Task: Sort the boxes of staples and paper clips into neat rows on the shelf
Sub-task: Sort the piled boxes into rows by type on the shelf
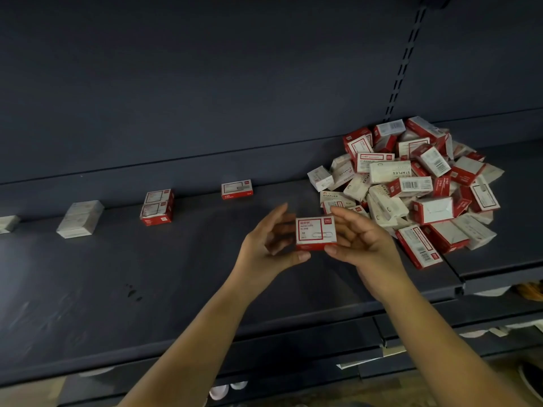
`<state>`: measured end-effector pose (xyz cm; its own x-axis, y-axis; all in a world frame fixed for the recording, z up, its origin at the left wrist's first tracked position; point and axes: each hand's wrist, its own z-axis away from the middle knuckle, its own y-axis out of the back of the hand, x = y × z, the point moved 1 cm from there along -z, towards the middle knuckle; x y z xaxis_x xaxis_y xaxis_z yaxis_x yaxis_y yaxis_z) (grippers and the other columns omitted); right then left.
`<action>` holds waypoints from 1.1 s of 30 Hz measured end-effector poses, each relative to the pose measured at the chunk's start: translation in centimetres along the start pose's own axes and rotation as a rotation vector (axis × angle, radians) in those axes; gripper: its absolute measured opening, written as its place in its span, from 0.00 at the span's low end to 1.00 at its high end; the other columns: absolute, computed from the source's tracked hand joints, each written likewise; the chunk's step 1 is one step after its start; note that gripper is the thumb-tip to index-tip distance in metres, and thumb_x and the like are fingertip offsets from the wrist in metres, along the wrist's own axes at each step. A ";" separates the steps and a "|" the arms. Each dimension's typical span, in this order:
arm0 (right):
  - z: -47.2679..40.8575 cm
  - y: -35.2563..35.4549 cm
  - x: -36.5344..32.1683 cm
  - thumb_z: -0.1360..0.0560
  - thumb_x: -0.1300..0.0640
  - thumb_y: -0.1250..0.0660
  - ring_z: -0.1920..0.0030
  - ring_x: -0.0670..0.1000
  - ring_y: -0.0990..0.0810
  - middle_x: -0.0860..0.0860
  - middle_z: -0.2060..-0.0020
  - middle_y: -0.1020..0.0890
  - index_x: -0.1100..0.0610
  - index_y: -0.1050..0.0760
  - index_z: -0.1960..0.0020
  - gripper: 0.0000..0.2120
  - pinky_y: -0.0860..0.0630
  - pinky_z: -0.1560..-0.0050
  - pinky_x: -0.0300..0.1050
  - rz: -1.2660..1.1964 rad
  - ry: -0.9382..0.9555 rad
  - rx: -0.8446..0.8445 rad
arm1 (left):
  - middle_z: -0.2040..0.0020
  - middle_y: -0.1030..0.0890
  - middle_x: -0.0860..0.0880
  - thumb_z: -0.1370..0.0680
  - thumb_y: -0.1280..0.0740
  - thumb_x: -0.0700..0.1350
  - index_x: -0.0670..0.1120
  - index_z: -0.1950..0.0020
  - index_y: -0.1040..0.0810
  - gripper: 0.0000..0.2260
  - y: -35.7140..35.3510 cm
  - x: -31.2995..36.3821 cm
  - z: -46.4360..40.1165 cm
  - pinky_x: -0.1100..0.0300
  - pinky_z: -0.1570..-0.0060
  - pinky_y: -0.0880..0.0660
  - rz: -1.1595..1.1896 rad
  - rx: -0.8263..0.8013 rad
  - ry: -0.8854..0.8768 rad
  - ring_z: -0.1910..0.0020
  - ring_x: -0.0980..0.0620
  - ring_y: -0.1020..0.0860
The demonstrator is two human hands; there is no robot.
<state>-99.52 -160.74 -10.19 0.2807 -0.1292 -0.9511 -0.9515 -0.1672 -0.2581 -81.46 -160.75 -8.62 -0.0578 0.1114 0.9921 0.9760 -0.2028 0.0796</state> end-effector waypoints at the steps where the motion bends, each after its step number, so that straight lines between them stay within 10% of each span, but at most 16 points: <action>1: 0.0 0.0 0.1 0.46 0.50 0.19 0.43 0.50 0.21 0.51 0.48 0.18 0.56 0.26 0.39 0.37 0.24 0.49 0.38 -0.005 0.000 -0.004 | 0.41 0.23 0.51 0.33 0.27 0.31 0.49 0.31 0.35 0.34 0.2 -0.1 0.1 0.63 0.45 0.26 -0.002 -0.008 0.014 0.42 0.56 0.23; 7: 0.2 -1.5 0.5 0.43 0.50 0.21 0.42 0.51 0.21 0.51 0.46 0.18 0.51 0.21 0.44 0.29 0.23 0.50 0.39 -0.017 0.004 -0.056 | 0.44 0.21 0.46 0.32 0.27 0.33 0.48 0.39 0.26 0.24 1.3 -0.5 0.8 0.59 0.44 0.25 -0.018 -0.010 0.007 0.44 0.53 0.21; 14: -0.1 -4.4 1.3 0.34 0.79 0.35 0.42 0.50 0.21 0.54 0.46 0.19 0.60 0.26 0.41 0.26 0.24 0.48 0.39 0.115 -0.067 -0.066 | 0.46 0.22 0.52 0.32 0.25 0.36 0.54 0.43 0.25 0.22 4.3 -1.0 1.9 0.66 0.46 0.26 -0.215 0.044 -0.102 0.46 0.59 0.22; 22: -1.1 -10.9 3.9 0.33 0.69 0.27 0.39 0.30 0.33 0.39 0.40 0.28 0.49 0.26 0.40 0.27 0.39 0.42 0.22 0.748 0.031 -0.130 | 0.46 0.21 0.51 0.30 0.25 0.45 0.45 0.40 0.23 0.20 12.5 -3.3 4.0 0.65 0.46 0.25 -0.606 -0.001 -0.198 0.48 0.58 0.22; 33: -1.3 -17.8 7.6 0.29 0.67 0.31 0.37 0.46 0.30 0.44 0.41 0.27 0.58 0.25 0.38 0.20 0.37 0.37 0.37 1.010 0.095 -0.061 | 0.50 0.18 0.48 0.28 0.43 0.55 0.48 0.43 0.19 0.21 24.1 -5.7 5.3 0.48 0.56 0.27 -1.186 0.205 -0.127 0.53 0.40 0.22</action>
<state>-80.30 -160.01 -12.61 -0.6398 -0.3149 -0.7011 -0.7416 0.0138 0.6706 -56.55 -161.11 -12.83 -0.9296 0.2207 0.2951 0.3459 0.2467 0.9053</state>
